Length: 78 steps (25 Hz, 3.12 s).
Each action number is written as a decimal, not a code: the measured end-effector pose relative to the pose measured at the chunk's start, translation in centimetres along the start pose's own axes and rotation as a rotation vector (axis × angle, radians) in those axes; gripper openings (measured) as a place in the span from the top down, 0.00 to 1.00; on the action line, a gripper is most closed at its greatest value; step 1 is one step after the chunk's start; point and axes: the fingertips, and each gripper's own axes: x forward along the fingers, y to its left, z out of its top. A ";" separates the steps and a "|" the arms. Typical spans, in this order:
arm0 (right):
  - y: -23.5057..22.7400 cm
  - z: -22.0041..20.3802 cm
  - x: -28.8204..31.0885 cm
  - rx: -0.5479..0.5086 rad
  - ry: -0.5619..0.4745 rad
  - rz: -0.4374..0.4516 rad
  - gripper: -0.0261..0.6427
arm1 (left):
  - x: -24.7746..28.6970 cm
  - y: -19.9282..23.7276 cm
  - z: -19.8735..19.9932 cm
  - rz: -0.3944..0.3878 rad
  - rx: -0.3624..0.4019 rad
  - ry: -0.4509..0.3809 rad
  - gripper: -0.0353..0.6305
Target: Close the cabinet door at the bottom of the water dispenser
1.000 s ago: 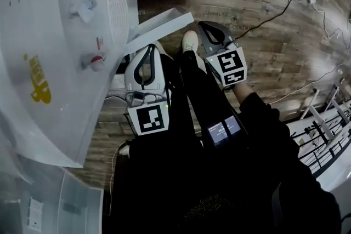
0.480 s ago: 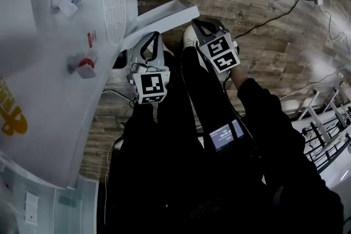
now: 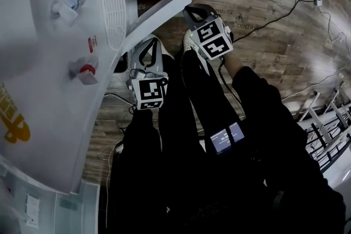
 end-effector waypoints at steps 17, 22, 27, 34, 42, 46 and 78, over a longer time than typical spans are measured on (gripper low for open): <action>-0.2 15.3 8.7 -0.329 -0.090 0.103 0.96 | -0.9 -1.8 -2.0 -0.055 -0.056 0.039 0.94; 1.5 17.2 10.3 -0.331 -0.098 0.147 0.96 | -1.2 -1.0 -0.5 -0.034 -0.072 0.010 0.94; 2.6 17.7 11.0 -0.350 -0.094 0.196 0.96 | -1.6 -0.2 1.4 -0.014 -0.088 -0.026 0.94; 3.9 19.1 12.0 -0.311 -0.131 0.222 0.97 | -2.0 0.6 3.4 0.008 -0.107 -0.064 0.94; 1.5 19.0 9.3 -0.304 -0.208 0.146 0.97 | -2.7 1.5 5.3 0.027 -0.129 -0.105 0.94; -0.6 18.9 4.5 -0.241 -0.264 0.089 0.97 | -3.0 2.0 6.4 0.040 -0.138 -0.127 0.94; -7.0 31.4 -44.9 0.239 -0.784 -0.213 0.96 | -18.6 2.8 41.3 0.069 -0.174 -0.288 0.94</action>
